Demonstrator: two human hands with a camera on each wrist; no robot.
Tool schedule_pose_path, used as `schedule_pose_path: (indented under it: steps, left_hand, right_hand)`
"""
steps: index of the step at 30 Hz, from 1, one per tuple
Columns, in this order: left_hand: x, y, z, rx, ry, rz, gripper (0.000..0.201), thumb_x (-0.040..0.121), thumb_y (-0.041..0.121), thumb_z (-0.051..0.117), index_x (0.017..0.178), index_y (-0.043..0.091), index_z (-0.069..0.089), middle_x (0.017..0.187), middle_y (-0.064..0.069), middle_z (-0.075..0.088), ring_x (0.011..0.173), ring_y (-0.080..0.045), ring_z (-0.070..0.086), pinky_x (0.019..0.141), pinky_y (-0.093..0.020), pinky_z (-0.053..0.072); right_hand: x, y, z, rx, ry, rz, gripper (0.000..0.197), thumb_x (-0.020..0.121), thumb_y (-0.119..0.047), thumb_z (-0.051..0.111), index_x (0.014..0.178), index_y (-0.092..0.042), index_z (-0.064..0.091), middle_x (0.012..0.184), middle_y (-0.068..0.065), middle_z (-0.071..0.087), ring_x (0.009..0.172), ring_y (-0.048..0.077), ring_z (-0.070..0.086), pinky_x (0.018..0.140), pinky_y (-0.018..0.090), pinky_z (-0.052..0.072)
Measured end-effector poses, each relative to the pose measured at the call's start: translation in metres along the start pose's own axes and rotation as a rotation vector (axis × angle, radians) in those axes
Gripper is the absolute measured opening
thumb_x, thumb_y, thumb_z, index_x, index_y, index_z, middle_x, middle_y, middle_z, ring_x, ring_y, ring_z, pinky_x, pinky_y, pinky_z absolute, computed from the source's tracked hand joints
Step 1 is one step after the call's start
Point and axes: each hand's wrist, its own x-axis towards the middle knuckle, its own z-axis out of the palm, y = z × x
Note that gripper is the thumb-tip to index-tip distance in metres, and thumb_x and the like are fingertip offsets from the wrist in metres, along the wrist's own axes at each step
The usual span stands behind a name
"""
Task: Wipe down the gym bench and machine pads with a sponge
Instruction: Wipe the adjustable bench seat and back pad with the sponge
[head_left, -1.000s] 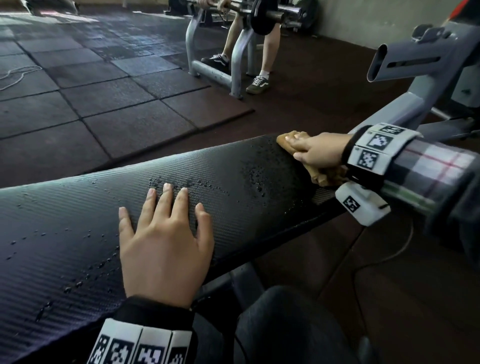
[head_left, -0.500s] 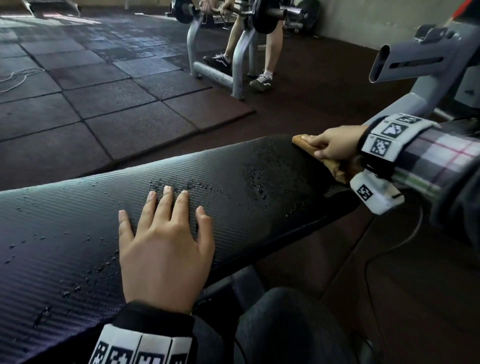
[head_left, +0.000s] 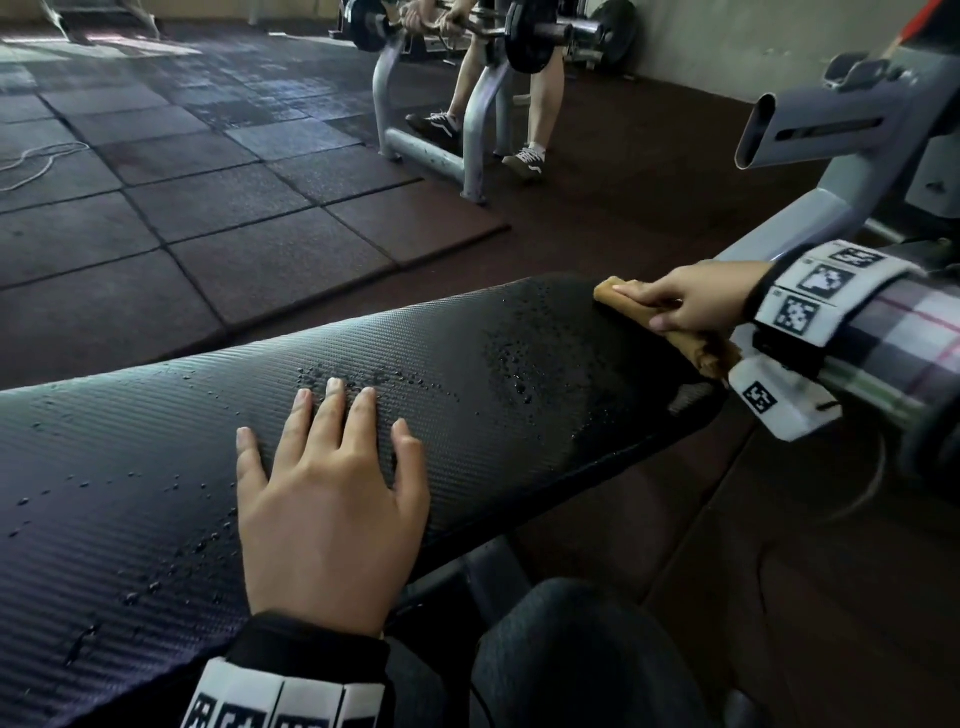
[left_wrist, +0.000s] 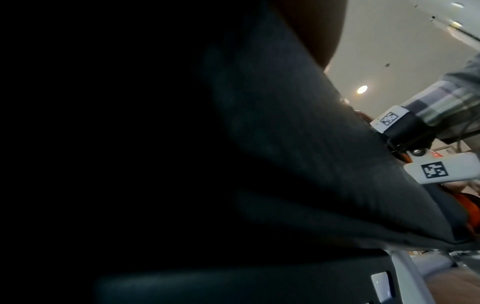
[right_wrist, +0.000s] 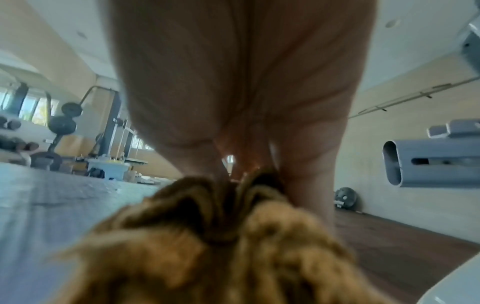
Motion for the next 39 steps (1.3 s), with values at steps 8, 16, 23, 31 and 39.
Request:
schedule_pose_path:
  steps: [8,16,23,31,39]
  left_hand:
    - [0.000,0.000,-0.001,-0.007,0.002,-0.003,0.053,0.091,0.044,0.037,0.126,0.014,0.063,0.136,-0.007,0.058,0.133,-0.025,0.047,0.112,-0.056,0.025]
    - [0.000,0.001,0.001,-0.003,0.009,-0.003,0.054,0.090,0.043,0.037,0.125,0.012,0.064,0.135,-0.009,0.058,0.132,-0.026,0.048,0.112,-0.057,0.026]
    - [0.001,0.001,0.001,-0.007,0.030,-0.008,0.049,0.088,0.039,0.044,0.122,0.012,0.067,0.132,-0.009,0.060,0.130,-0.025,0.050,0.111,-0.057,0.028]
    - [0.000,0.001,0.000,-0.009,0.029,-0.010,0.049,0.087,0.040,0.044,0.122,0.013,0.067,0.133,-0.008,0.060,0.130,-0.025,0.051,0.111,-0.056,0.028]
    - [0.001,0.002,0.001,-0.006,0.039,-0.021,0.048,0.086,0.039,0.047,0.120,0.012,0.068,0.131,-0.009,0.061,0.129,-0.024,0.052,0.111,-0.057,0.029]
  right_hand:
    - [0.015,-0.026,-0.013,-0.073,0.061,-0.095,0.062,0.095,-0.029,0.049,0.146,-0.039,0.016,0.152,-0.012,0.027,0.137,0.016,0.031,0.112,0.029,0.024]
    - [-0.001,-0.005,0.001,0.018,-0.004,-0.042,0.063,0.094,-0.023,0.050,0.146,-0.039,0.017,0.153,-0.011,0.025,0.138,0.016,0.028,0.111,0.026,0.021]
    - [0.050,-0.019,-0.029,0.044,-0.020,0.066,0.057,0.091,-0.012,0.053,0.144,-0.020,0.034,0.148,-0.002,0.036,0.130,0.019,0.041,0.101,0.023,0.034]
    - [0.064,-0.054,-0.043,0.026,0.014,-0.108,0.067,0.087,-0.011,0.054,0.145,-0.033,0.029,0.148,-0.004,0.037,0.131,0.018,0.040,0.109,0.030,0.030]
    - [0.043,-0.019,-0.029,0.104,-0.046,-0.118,0.066,0.089,-0.007,0.055,0.145,-0.031,0.028,0.152,-0.012,0.025,0.137,0.008,0.028,0.105,0.014,0.019]
